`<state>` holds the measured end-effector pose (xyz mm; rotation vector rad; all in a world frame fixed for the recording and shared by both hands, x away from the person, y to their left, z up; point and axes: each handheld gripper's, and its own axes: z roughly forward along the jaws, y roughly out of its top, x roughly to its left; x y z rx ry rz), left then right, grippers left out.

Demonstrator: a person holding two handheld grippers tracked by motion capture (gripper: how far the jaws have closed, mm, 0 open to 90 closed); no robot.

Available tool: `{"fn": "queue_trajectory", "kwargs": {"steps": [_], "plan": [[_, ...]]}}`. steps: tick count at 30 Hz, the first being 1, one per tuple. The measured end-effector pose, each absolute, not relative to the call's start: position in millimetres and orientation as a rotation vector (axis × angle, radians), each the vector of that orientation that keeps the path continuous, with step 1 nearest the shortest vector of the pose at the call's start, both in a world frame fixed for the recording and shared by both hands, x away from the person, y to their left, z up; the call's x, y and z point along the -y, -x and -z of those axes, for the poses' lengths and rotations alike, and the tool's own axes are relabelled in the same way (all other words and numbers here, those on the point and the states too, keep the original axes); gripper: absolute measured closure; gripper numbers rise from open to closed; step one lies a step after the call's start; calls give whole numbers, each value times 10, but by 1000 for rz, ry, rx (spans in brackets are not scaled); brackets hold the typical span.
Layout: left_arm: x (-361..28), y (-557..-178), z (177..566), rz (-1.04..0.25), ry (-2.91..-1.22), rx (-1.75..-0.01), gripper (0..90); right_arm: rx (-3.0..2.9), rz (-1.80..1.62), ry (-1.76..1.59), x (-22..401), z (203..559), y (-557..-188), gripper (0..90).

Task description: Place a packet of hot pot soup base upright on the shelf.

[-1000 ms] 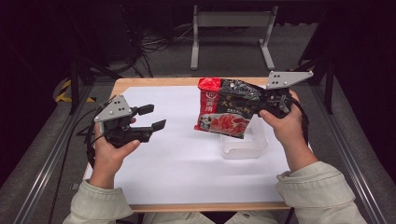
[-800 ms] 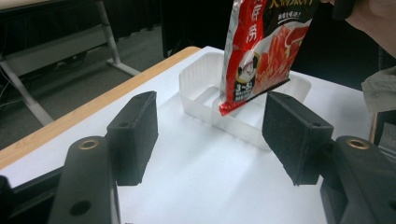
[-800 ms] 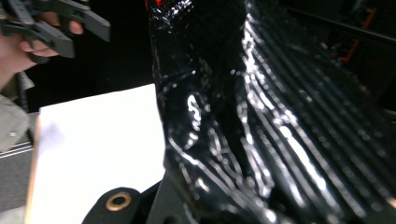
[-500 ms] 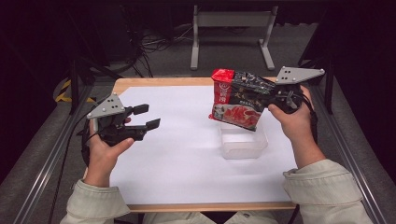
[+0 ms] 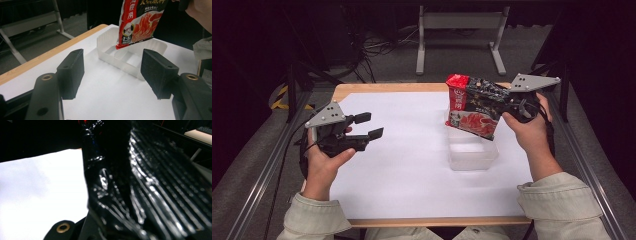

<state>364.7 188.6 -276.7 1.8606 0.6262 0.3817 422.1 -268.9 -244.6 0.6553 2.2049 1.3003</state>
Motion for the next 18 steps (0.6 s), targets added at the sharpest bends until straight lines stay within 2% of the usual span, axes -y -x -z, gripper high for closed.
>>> {"fn": "queue_trajectory", "kwargs": {"steps": [18], "plan": [[-1890, -3648, 2783, -383, -1864, -627, 364, -2246, -1284, -724, 2750, 2700, -4295, 838]]}}
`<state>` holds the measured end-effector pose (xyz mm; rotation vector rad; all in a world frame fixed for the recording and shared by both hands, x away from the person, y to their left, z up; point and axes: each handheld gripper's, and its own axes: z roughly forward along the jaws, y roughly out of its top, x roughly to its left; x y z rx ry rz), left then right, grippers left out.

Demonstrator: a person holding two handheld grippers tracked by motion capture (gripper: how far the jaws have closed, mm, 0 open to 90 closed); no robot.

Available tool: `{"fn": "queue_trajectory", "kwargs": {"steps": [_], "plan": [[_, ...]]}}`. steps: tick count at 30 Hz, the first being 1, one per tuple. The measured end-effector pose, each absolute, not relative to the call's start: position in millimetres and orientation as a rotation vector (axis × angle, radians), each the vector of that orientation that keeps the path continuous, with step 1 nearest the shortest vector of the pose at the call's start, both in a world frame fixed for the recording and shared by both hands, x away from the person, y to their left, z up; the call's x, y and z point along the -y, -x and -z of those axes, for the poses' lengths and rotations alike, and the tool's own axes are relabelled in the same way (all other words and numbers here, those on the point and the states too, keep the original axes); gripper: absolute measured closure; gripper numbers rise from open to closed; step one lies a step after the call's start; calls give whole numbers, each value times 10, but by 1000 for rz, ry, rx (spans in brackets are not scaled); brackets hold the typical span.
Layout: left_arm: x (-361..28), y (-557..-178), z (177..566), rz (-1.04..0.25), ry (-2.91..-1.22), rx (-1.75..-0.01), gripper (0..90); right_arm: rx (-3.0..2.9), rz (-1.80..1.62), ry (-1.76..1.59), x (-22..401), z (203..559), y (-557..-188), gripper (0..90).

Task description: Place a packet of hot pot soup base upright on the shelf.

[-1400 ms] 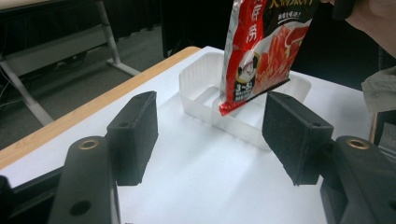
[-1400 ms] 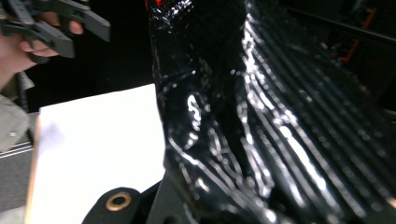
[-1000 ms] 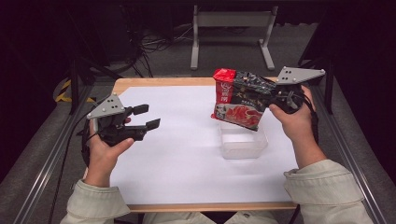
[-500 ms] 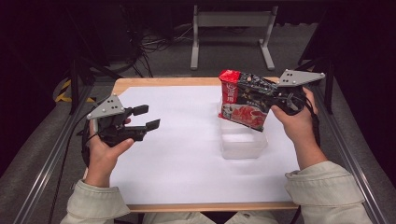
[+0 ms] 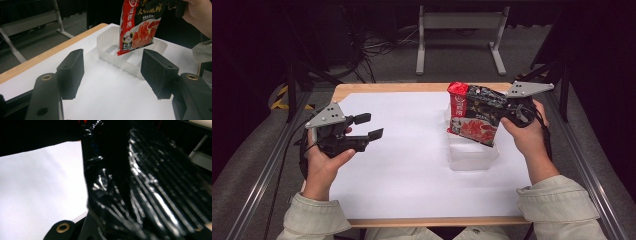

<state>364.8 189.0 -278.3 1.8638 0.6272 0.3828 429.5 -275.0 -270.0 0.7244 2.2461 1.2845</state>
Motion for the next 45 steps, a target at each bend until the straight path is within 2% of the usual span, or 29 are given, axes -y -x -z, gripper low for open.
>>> {"fn": "queue_trajectory", "kwargs": {"steps": [36, 45], "plan": [[-1908, -3662, 2807, -373, -1865, -638, 360, -2252, -1295, -826, 2841, 3242, -4371, 831], [-1907, -3670, 2817, -373, -1869, -640, 356, -2240, -1303, -844, 2890, 3349, -4354, 803]]}}
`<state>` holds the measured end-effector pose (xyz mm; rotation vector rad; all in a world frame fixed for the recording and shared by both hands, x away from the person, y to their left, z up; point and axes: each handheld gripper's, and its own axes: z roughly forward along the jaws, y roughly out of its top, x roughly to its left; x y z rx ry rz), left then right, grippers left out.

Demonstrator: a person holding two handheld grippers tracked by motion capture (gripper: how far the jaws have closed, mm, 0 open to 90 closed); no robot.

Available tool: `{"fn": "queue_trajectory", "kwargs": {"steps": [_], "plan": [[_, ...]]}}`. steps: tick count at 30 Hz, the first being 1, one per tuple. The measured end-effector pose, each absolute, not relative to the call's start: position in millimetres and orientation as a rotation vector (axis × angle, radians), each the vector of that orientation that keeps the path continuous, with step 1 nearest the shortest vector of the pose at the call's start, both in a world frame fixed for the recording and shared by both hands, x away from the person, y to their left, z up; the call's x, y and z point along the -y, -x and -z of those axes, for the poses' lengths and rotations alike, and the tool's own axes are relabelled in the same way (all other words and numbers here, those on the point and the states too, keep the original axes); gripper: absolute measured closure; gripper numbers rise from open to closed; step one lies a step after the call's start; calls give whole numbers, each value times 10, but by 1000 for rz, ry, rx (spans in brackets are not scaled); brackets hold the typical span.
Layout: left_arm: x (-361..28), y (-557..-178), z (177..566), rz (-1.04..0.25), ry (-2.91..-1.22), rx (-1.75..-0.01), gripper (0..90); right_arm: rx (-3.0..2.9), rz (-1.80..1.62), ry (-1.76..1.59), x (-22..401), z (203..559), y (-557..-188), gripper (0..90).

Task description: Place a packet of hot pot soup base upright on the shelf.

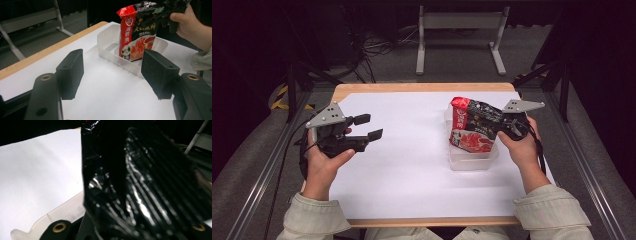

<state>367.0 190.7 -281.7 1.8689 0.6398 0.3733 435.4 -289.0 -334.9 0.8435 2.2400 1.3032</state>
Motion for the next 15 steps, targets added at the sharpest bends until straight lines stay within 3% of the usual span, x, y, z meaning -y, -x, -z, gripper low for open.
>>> {"fn": "queue_trajectory", "kwargs": {"steps": [15], "plan": [[-1892, -3675, 2837, -346, -1871, -646, 354, -2207, -1323, -848, 2930, 3429, -4299, 798]]}}
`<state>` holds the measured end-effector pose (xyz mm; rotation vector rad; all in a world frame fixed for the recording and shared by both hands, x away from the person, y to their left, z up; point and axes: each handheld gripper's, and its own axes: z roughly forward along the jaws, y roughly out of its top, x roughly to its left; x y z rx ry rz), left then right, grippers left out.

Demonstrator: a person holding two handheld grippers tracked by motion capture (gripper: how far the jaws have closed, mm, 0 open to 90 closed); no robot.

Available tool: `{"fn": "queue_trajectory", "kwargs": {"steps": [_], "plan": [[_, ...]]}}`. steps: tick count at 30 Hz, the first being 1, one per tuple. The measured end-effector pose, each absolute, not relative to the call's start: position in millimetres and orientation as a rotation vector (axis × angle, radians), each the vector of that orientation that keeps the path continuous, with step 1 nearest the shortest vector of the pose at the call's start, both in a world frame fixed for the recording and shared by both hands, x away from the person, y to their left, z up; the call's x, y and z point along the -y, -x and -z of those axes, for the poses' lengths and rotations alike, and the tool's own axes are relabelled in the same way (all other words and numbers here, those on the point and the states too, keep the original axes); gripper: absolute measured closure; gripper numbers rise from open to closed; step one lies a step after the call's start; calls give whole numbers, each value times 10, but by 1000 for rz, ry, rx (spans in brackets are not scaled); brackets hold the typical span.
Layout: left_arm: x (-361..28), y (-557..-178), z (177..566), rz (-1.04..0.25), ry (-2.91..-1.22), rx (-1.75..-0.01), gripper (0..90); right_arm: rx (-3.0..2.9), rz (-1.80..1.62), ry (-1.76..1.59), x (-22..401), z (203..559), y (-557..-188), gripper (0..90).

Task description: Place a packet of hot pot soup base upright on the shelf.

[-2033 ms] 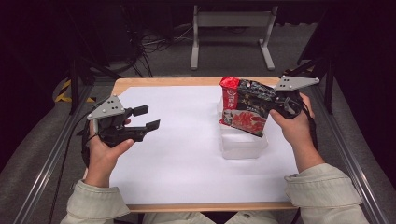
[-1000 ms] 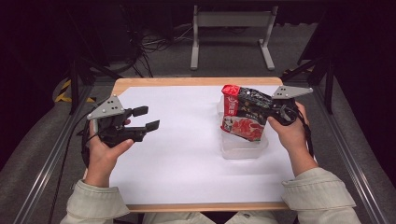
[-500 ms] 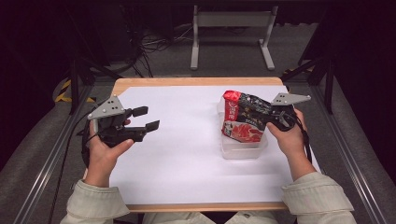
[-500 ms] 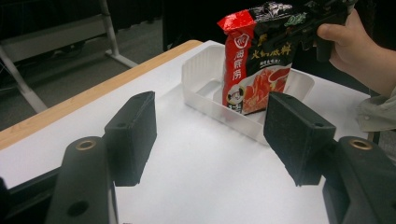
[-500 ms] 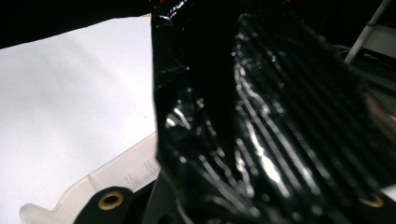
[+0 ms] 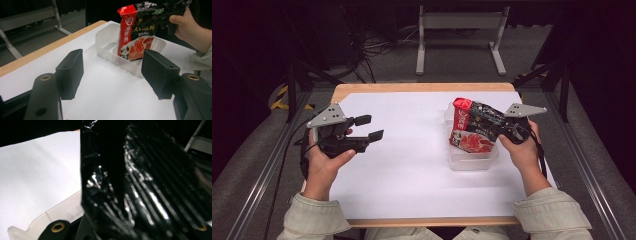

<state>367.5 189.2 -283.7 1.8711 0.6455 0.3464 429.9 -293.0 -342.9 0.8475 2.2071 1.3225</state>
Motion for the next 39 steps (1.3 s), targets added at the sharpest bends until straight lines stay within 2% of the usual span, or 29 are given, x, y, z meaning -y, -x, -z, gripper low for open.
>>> {"fn": "queue_trajectory", "kwargs": {"steps": [7, 9, 13, 14, 16, 19, 28, 39], "plan": [[-1911, -3679, 2876, -344, -1877, -660, 352, -2206, -1321, -852, 2930, 3424, -4307, 770], [-1925, -3675, 2892, -342, -1878, -665, 352, -2204, -1337, -851, 2936, 3414, -4314, 698], [-1959, -3662, 2935, -342, -1889, -675, 335, -2142, -1422, -829, 2975, 3333, -4268, 453], [-1967, -3657, 2947, -339, -1890, -675, 335, -2142, -1422, -829, 2975, 3333, -4268, 453], [-1987, -3641, 2977, -341, -1889, -674, 316, -2134, -1445, -819, 3008, 3300, -4231, 388], [-2042, -3599, 3054, -358, -1892, -686, 310, -2127, -1458, -797, 3092, 3257, -4154, 340], [-2237, -3477, 3291, -408, -1854, -781, 310, -2083, -1459, -809, 3486, 3200, -3905, 317], [-2448, -3350, 3543, -475, -1792, -819, 310, -2090, -1364, -907, 3811, 3380, -3840, 295]]}}
